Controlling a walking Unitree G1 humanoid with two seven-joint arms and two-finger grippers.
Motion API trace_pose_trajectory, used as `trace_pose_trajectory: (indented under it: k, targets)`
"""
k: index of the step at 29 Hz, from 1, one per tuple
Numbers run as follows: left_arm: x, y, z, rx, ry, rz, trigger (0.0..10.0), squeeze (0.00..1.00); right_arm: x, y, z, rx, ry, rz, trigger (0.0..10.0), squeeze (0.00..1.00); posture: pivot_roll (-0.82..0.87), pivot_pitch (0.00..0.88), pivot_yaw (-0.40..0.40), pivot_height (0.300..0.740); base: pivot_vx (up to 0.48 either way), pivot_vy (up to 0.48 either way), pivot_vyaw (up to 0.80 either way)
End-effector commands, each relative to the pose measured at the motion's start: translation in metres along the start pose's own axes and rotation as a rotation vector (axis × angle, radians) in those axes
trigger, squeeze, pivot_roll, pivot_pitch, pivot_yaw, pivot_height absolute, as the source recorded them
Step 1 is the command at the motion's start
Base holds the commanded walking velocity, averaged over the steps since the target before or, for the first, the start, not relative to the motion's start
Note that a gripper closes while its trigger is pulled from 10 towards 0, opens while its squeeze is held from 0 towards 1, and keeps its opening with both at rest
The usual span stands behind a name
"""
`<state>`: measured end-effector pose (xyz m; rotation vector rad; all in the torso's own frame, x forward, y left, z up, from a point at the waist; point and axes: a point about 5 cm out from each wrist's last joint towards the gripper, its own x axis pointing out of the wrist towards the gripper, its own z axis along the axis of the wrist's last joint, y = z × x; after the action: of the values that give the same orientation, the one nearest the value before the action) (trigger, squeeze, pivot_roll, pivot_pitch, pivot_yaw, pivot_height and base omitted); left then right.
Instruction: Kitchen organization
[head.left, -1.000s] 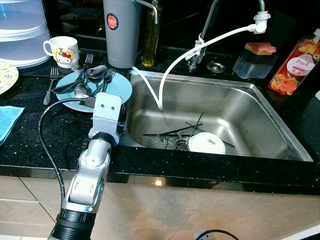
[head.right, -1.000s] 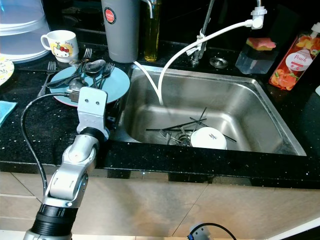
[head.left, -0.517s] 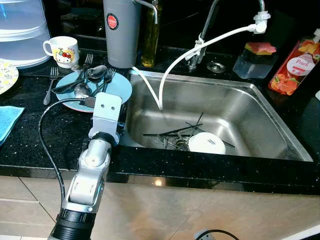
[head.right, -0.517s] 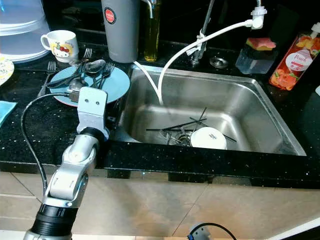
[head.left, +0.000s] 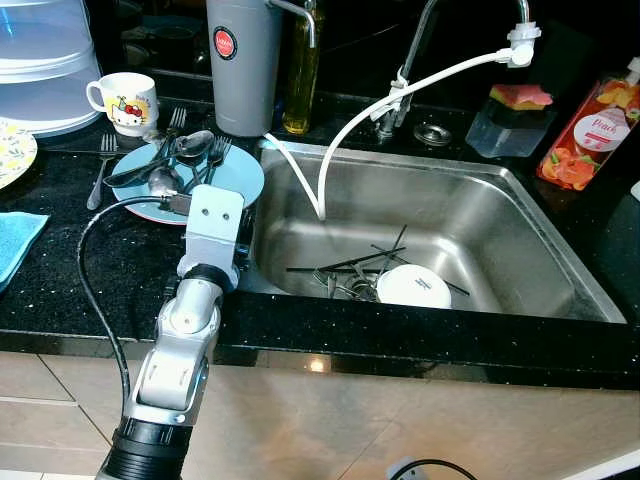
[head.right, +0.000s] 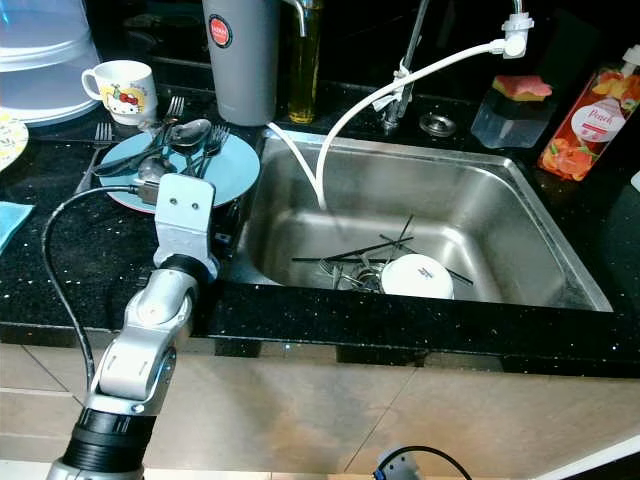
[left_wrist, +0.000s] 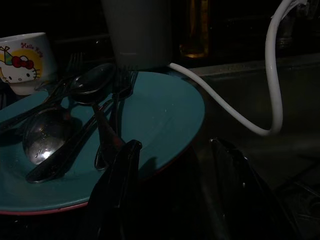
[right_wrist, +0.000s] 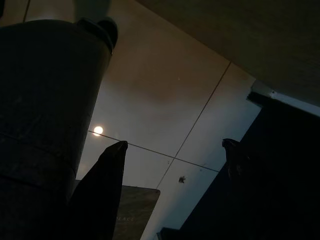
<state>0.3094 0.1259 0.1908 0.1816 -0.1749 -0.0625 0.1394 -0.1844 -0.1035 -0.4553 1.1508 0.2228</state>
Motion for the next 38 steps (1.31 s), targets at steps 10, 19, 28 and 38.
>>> trace_pose_trajectory:
  k: [10,19,28,38]
  targets:
    - [-0.0004,-0.0062,-0.0017,-0.002,0.004,-0.022,10.0,0.00,-0.0003,-0.0011,-0.0039,0.006,0.013,-0.002,10.0,0.00,0.27,0.029,-0.103,0.740,0.000,0.000,0.00]
    - [-0.0020,-0.0054,-0.0022,-0.004,0.009,-0.019,10.0,0.00,-0.0004,-0.0017,-0.0050,0.009,0.016,-0.001,10.0,0.00,0.25,0.041,-0.105,0.740,0.000,0.000,0.00]
    - [-0.0016,-0.0067,-0.0024,-0.008,0.012,-0.022,10.0,0.00,-0.0004,-0.0022,-0.0052,0.015,0.019,-0.005,10.0,0.00,0.24,0.042,-0.103,0.740,0.000,0.000,0.00]
    - [-0.0013,-0.0059,-0.0024,-0.008,0.013,-0.018,10.0,0.00,-0.0003,-0.0021,-0.0045,0.014,0.018,-0.002,10.0,0.00,0.25,0.044,-0.105,0.740,0.000,0.000,0.00]
